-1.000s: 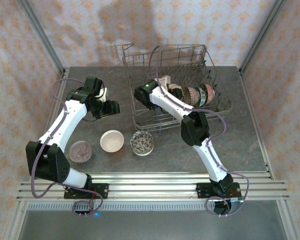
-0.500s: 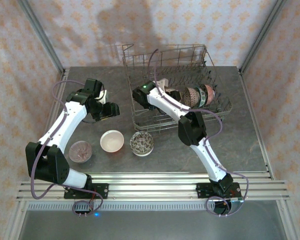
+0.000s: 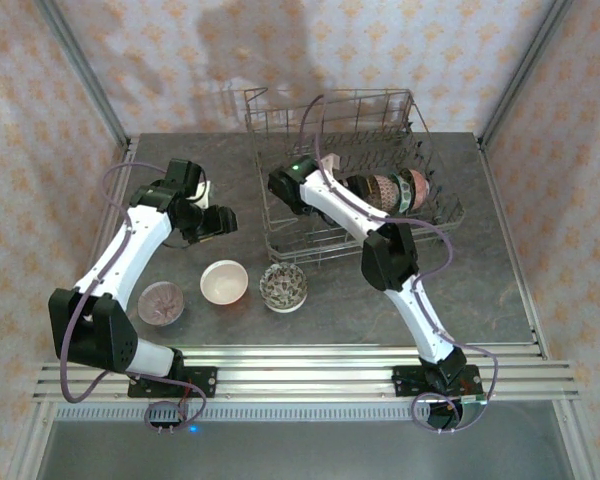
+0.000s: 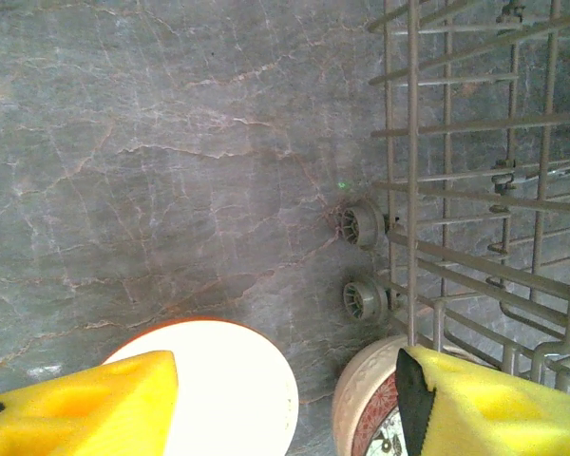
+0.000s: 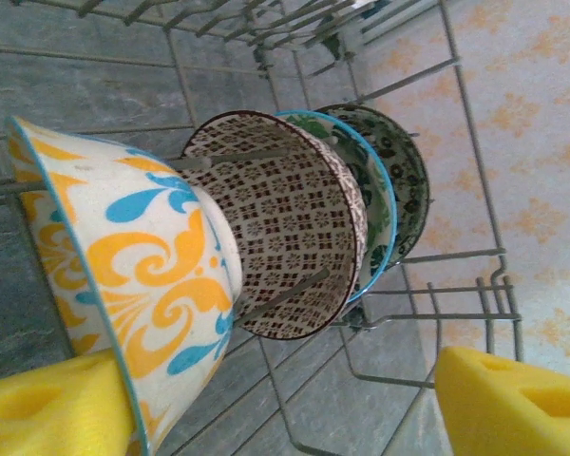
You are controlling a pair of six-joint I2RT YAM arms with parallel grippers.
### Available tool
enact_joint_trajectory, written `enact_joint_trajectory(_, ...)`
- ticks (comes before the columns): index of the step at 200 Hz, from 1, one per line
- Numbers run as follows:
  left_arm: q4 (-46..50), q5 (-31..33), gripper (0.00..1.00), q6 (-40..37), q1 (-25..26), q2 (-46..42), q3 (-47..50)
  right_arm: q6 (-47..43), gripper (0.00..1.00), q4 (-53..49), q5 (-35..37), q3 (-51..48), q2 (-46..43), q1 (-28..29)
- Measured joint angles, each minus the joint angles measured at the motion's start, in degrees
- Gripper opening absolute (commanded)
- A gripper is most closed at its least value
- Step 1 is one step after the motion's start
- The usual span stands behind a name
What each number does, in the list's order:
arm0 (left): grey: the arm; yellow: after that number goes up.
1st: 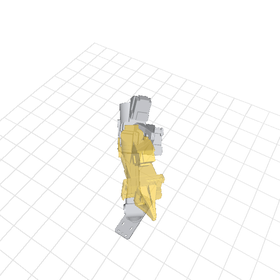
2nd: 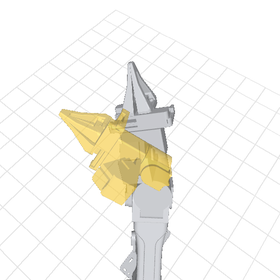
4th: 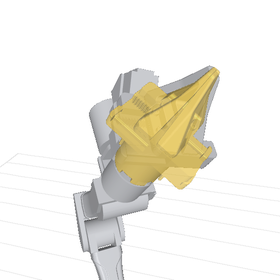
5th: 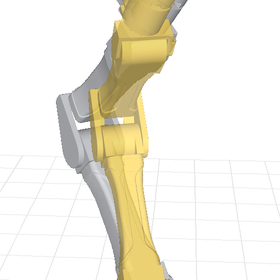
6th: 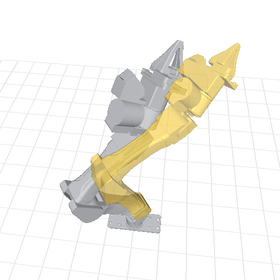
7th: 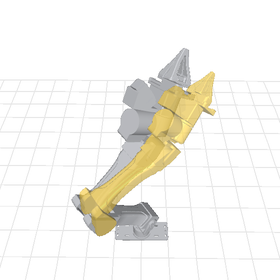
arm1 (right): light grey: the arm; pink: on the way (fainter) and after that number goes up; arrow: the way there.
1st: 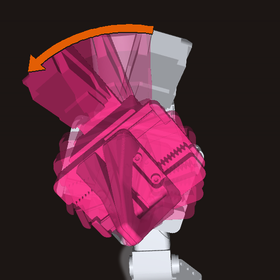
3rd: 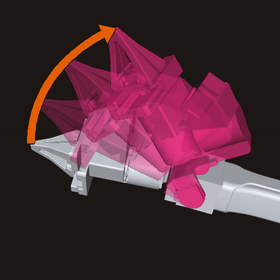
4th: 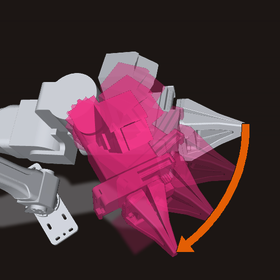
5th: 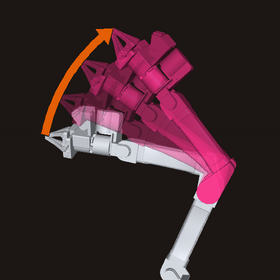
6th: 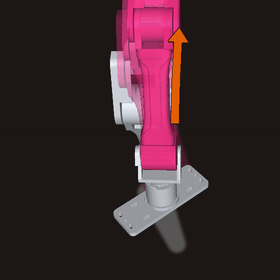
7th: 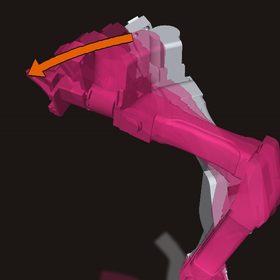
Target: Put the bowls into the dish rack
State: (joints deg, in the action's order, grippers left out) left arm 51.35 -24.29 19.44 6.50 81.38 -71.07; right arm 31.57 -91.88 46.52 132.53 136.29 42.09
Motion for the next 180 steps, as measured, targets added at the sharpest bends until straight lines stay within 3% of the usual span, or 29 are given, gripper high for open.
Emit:
enact_joint_trajectory(39,0.0,1.3,0.63,0.5,-0.9,-0.8,0.0,-4.3,0.95,4.0,-4.4,-3.2,-6.6,0.2)
enact_joint_trajectory(180,6.1,12.5,0.62,8.0,-0.9,-5.3,11.9,-21.6,0.97,21.2,-16.5,-14.0,-23.0,-3.9)
